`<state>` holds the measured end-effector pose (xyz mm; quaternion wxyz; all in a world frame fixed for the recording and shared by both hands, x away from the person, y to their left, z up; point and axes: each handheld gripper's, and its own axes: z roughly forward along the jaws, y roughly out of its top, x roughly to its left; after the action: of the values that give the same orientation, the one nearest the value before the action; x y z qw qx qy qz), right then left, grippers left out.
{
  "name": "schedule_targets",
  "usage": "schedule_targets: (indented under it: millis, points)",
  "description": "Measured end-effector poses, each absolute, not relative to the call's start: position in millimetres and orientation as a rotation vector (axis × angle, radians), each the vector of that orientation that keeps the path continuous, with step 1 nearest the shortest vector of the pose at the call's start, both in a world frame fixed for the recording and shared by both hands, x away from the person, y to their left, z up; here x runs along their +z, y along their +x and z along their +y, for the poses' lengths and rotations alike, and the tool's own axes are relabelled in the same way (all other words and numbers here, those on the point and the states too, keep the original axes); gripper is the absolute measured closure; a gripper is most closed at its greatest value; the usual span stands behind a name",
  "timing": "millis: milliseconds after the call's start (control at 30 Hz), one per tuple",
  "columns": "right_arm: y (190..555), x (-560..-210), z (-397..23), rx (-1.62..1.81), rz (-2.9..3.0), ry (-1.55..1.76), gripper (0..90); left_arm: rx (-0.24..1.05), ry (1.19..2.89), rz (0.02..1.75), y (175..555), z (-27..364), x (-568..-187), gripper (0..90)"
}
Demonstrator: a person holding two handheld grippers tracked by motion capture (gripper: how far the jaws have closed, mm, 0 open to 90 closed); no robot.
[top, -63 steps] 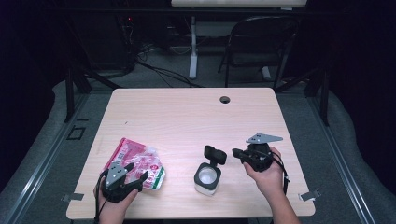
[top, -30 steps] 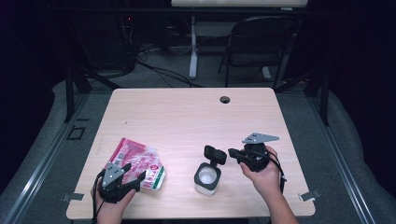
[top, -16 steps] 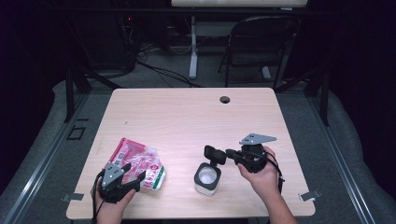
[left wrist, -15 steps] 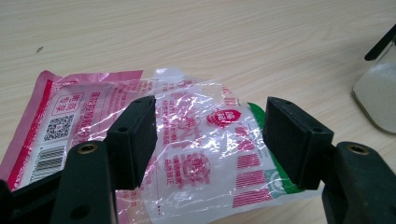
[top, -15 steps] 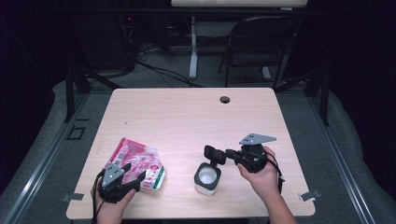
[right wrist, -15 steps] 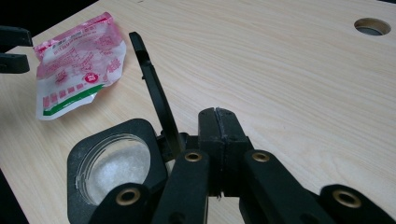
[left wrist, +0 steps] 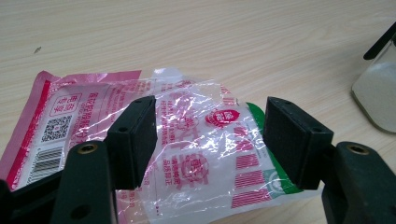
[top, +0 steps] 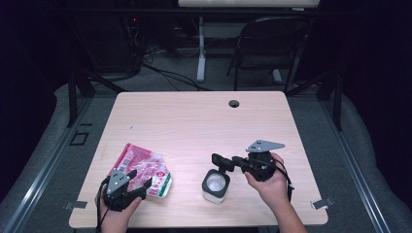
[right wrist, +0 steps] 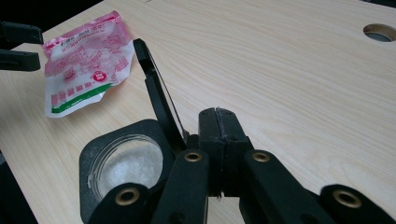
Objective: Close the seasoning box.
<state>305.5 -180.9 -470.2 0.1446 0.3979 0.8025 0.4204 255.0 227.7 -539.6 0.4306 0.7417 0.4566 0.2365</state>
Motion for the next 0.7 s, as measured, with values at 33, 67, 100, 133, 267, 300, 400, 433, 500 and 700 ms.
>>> schedule_targets:
  millis: [33,67,100,133,267,300,400,433,500,700]
  points:
    - [305.2,-470.4,-180.5,1.212,2.31,1.148,90.0,0.59,1.85,1.139,255.0,227.6,-539.7,35.6]
    - [305.1,-470.3,-180.4,1.209,2.315,1.149,90.0,0.59,1.851,1.139,255.0,227.5,-539.7,35.6]
    - [305.2,-471.1,-180.0,1.219,2.311,1.147,90.0,0.59,1.852,1.137,255.1,227.5,-539.7,35.5]
    - [305.2,-471.4,-179.8,1.22,2.311,1.148,90.0,0.59,1.852,1.137,255.1,227.5,-539.7,35.6]
    - [304.6,-471.8,-179.1,1.202,2.324,1.142,90.0,0.588,1.852,1.137,255.3,227.7,-539.3,35.6]
    - [304.4,-472.3,-178.5,1.209,2.322,1.143,90.0,0.588,1.853,1.135,255.4,227.8,-539.2,35.6]
    - [304.0,-473.0,-177.3,1.205,2.327,1.137,90.0,0.588,1.852,1.135,255.8,227.8,-539.1,35.6]
    - [303.7,-473.8,-176.3,1.21,2.327,1.135,90.0,0.589,1.852,1.133,255.9,227.8,-539.0,35.5]
    - [302.9,-474.5,-174.9,1.202,2.338,1.131,90.0,0.587,1.852,1.134,256.2,227.7,-538.7,35.6]
    - [298.5,-477.6,-169.2,1.189,2.357,1.114,90.0,0.586,1.85,1.128,258.7,226.6,-537.7,35.5]
